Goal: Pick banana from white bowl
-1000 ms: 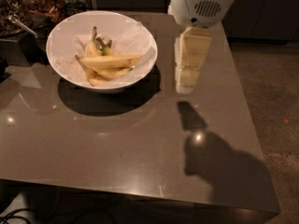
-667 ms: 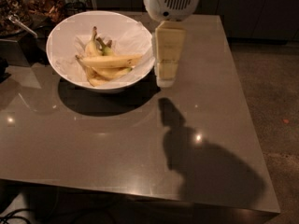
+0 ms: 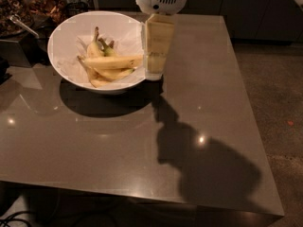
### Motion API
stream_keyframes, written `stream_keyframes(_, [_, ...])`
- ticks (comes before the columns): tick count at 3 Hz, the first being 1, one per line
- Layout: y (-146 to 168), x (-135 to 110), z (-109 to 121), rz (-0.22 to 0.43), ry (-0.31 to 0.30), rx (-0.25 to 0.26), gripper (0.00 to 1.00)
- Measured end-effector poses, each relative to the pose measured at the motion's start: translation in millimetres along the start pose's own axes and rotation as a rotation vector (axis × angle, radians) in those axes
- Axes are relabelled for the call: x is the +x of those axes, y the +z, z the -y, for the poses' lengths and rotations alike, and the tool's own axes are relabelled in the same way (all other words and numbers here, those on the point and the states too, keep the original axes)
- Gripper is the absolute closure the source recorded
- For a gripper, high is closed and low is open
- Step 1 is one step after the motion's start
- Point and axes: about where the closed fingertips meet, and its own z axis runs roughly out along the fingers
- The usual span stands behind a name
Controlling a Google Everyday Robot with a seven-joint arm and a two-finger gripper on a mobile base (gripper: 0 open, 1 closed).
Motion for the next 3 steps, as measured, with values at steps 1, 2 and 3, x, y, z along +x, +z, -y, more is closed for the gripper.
stream_keyframes(1, [16,-24,23,0.047,-0.005,-0.028,0.0])
stream_keyframes(2, [33,-38,38,0.076,0.007,-0.066,0.04])
stream_keyframes(3, [51,-41,52,0.092,0.037,-0.105,0.13])
